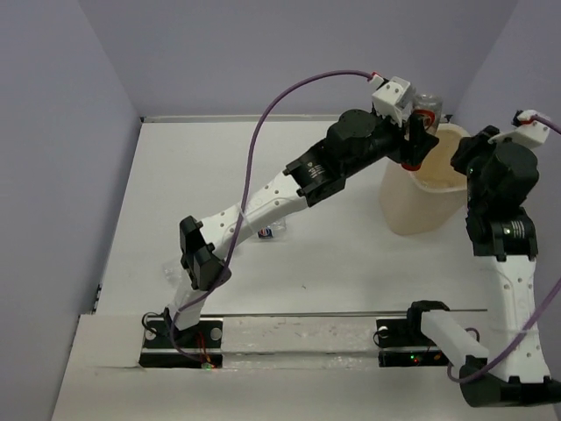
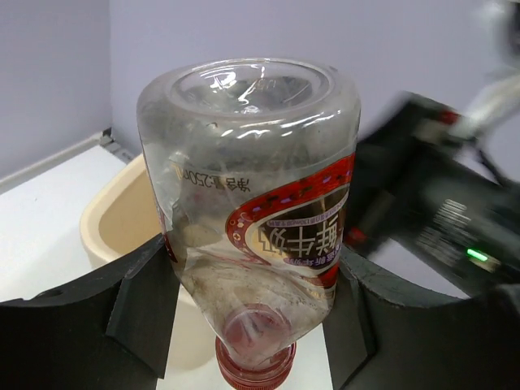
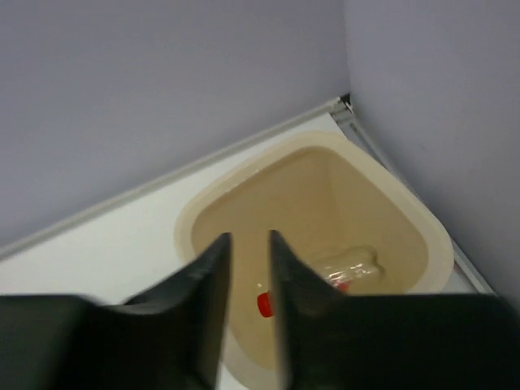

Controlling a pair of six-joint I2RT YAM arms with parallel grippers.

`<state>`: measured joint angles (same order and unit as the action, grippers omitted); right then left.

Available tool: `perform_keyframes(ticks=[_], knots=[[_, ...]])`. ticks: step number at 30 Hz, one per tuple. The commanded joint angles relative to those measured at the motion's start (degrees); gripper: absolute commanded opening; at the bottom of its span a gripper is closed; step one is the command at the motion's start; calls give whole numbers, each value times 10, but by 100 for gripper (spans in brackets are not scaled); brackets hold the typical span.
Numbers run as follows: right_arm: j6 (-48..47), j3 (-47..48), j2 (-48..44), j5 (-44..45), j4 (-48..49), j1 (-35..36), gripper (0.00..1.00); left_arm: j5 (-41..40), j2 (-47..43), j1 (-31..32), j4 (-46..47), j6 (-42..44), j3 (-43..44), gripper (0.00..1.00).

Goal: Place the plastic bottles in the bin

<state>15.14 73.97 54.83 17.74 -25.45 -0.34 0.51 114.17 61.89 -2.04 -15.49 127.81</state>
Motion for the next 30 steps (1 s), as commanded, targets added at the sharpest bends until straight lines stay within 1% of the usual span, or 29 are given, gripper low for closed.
perform_keyframes(ticks=[1,2,3,4,6,7,8,9,10,11,12,13,16,17,19,20,21,22,23,24,25,26,27,28,29,30], knots=[[24,-13,-100,63,10,0,7,-18,22,-14,175,-51,1,37],[23,-14,-128,73,8,0,0,-15,32,-17,190,-79,3,37],[24,-15,-140,82,5,0,0,-10,44,-21,229,-88,4,38],[25,-16,-153,94,4,0,0,-8,68,-23,248,-96,6,38],[27,-18,-183,98,4,0,0,-8,104,-24,272,-113,48,38],[28,-16,-190,77,3,0,0,11,149,-24,274,-116,75,39],[31,-9,-195,55,3,0,0,16,172,-24,276,-120,136,40],[34,-3,-203,32,1,0,0,20,197,-24,279,-130,166,43],[44,0,-206,-15,1,0,0,20,236,-24,284,-135,190,45],[45,7,-211,-36,1,0,0,18,249,-23,288,-140,213,48],[46,11,-217,-50,1,0,0,15,256,-24,305,-145,213,52],[43,14,-219,-72,3,0,0,14,261,-24,312,-145,198,66],[41,26,-213,-128,3,0,0,16,265,-24,318,-131,186,99],[45,27,-207,-179,2,0,0,17,265,-24,318,-126,186,99],[52,21,-199,-233,6,0,0,30,256,-26,316,-122,187,99],[51,21,-190,-268,5,0,3,36,250,-27,313,-113,187,99],[47,20,-186,-281,6,0,12,40,240,-32,300,-106,186,99],[37,18,-184,-293,5,0,17,41,215,-34,293,-99,182,99],[32,18,-184,-305,4,0,22,41,197,-38,289,-93,158,99],[28,18,-184,-307,4,0,31,46,177,-49,284,-94,140,99],[23,18,-184,-311,5,0,35,48,131,-56,281,-94,116,99],[22,18,-185,-327,6,0,38,47,107,-62,277,-98,65,99],[20,17,-183,-344,6,0,43,46,80,-71,263,-103,37,99],[21,14,-180,-367,13,0,45,41,23,-88,254,-110,2,99],[24,3,-177,-423,19,0,49,37,-8,-97,247,-129,-78,99],[30,-5,-164,-453,26,0,49,31,-42,-106,236,-138,-125,99]])
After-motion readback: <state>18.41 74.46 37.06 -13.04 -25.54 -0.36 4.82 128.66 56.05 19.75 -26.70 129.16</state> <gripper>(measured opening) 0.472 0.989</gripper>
